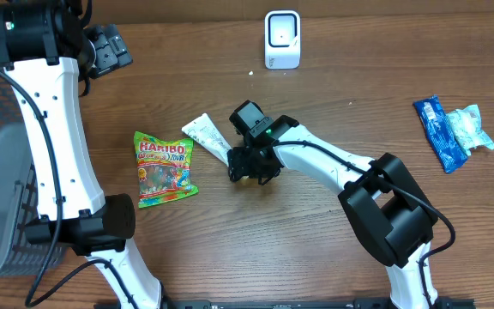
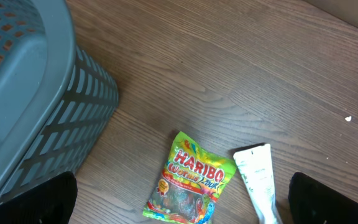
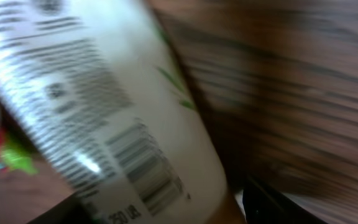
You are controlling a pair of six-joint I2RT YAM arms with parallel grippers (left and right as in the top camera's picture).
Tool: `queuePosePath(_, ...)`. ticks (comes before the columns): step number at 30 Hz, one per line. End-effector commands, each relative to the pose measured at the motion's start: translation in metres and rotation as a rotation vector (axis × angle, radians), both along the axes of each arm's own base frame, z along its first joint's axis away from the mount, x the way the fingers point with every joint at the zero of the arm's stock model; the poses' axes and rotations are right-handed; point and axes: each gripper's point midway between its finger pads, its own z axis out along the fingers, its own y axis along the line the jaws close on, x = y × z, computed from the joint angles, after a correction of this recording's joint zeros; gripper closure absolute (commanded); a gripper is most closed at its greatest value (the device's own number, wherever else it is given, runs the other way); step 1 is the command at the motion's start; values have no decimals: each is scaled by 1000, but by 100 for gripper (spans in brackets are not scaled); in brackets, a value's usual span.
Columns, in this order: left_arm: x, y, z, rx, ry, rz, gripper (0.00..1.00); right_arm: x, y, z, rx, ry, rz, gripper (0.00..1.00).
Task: Scan the item barcode
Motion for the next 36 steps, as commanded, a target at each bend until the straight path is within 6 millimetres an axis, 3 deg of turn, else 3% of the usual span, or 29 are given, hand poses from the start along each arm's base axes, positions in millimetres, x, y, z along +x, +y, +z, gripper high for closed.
queuePosePath(1, -3, -1, 7, 1, -16, -13, 0, 33, -45, -1, -198, -117, -128, 32)
queuePosePath(5, -3, -1, 7, 1, -16, -13, 0, 80, -104, 29, -389, -242, -259, 28)
queuePosePath(10, -3, -1, 7, 1, -16, -13, 0, 123, -127, 71, -273, -240, -376, 24)
queuePosePath(13, -3, -1, 7, 1, -16, -13, 0, 130, -113, 86, -112, -183, -375, 25)
queuePosePath(16, -3, -1, 7, 1, -16, -13, 0, 118, -68, 98, 130, -75, -293, 25)
queuePosePath(20, -3, -1, 7, 1, -16, -13, 0, 108, -53, 93, 137, -53, -268, 21)
queuePosePath(23, -3, -1, 7, 1, -16, -13, 1, 97, -48, 71, 112, -10, -241, 21)
queuePosePath(26, -3, -1, 7, 1, -16, -13, 0, 84, -43, 49, 132, 60, -224, 28)
queuePosePath(34, -3, -1, 7, 1, -16, -13, 0, 70, -18, 15, 176, 69, -195, 35)
queuePosePath(36, -3, -1, 7, 1, -16, -13, 0, 69, -17, 0, 135, 73, -243, 46)
